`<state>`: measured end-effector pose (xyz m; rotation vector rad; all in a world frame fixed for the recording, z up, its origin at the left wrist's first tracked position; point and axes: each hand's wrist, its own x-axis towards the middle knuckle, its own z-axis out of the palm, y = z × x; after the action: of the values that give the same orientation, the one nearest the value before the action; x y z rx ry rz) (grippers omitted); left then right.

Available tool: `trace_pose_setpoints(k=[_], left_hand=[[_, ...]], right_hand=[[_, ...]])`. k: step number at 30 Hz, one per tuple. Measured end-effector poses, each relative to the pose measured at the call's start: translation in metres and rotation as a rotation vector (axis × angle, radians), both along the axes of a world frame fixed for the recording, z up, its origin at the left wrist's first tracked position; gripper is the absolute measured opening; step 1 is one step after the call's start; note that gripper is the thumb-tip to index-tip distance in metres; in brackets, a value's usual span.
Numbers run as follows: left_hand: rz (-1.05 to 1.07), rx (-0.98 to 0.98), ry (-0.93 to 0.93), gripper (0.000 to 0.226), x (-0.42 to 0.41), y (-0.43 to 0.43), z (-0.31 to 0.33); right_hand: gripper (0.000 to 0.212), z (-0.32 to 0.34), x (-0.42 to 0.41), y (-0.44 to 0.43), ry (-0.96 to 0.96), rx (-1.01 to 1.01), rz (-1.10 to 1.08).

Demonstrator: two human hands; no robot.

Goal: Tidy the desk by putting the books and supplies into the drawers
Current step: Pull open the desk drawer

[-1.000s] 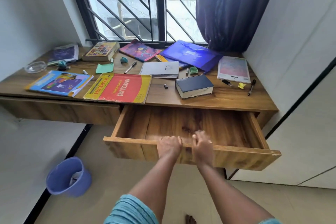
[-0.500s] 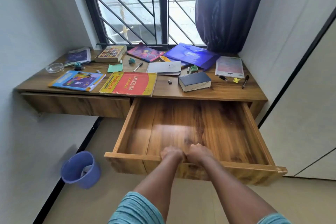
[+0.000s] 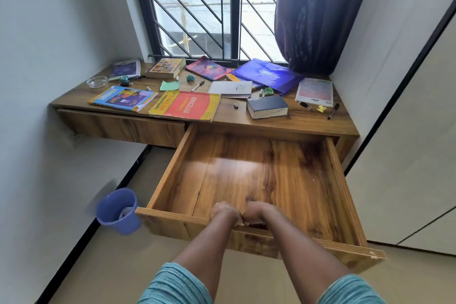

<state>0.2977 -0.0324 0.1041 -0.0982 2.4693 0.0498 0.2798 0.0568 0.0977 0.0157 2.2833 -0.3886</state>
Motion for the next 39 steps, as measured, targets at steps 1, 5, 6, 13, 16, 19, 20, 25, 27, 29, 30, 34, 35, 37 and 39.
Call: trace_pose_setpoints(k=[1,5,6,13,16,19,20,25,27,29,30,34,35,37,39], left_hand=[[-0.004,0.013,0.019,0.036,0.001,-0.001,0.003],[0.015,0.040,0.072,0.031,0.004,-0.002,0.003],[0.049,0.062,0.088,0.030,0.004,-0.004,0.001],[0.234,0.186,0.200,0.026,-0.015,-0.028,0.003],[0.241,0.157,0.267,0.030,-0.028,-0.045,0.009],[0.206,0.128,0.321,0.033,-0.047,-0.068,0.012],[0.192,0.128,0.334,0.033,-0.055,-0.076,0.013],[0.142,0.156,0.370,0.032,-0.101,-0.120,0.019],[0.125,0.182,0.386,0.031,-0.125,-0.134,0.028],[0.102,0.226,0.421,0.031,-0.150,-0.143,0.041],[0.087,0.245,0.434,0.031,-0.161,-0.144,0.047],[0.051,0.348,0.425,0.033,-0.211,-0.129,0.076],[0.050,0.378,0.404,0.035,-0.227,-0.120,0.082],[0.057,0.434,0.370,0.038,-0.258,-0.098,0.094],[0.049,0.484,0.376,0.038,-0.292,-0.071,0.102]], right_hand=[[0.029,-0.002,0.000,0.001,0.010,0.006,0.015],[0.030,-0.017,-0.008,0.002,0.004,0.006,0.056],[0.033,-0.018,-0.010,0.001,0.011,0.004,0.069],[0.021,-0.006,-0.021,-0.016,0.126,-0.029,-0.063],[0.019,-0.001,-0.040,-0.035,0.262,-0.082,-0.043],[0.026,0.006,-0.060,-0.056,0.325,-0.134,-0.076],[0.028,0.009,-0.067,-0.064,0.330,-0.143,-0.105],[0.012,0.014,-0.106,-0.105,0.376,-0.163,-0.218],[0.014,0.023,-0.121,-0.117,0.425,-0.155,-0.266],[0.016,0.032,-0.137,-0.124,0.473,-0.170,-0.328],[0.018,0.037,-0.146,-0.125,0.490,-0.184,-0.378],[0.025,0.058,-0.184,-0.104,0.578,-0.190,-0.604],[0.026,0.063,-0.196,-0.093,0.593,-0.182,-0.638],[0.020,0.075,-0.221,-0.068,0.622,-0.173,-0.673],[0.017,0.084,-0.252,-0.037,0.673,-0.173,-0.725]])
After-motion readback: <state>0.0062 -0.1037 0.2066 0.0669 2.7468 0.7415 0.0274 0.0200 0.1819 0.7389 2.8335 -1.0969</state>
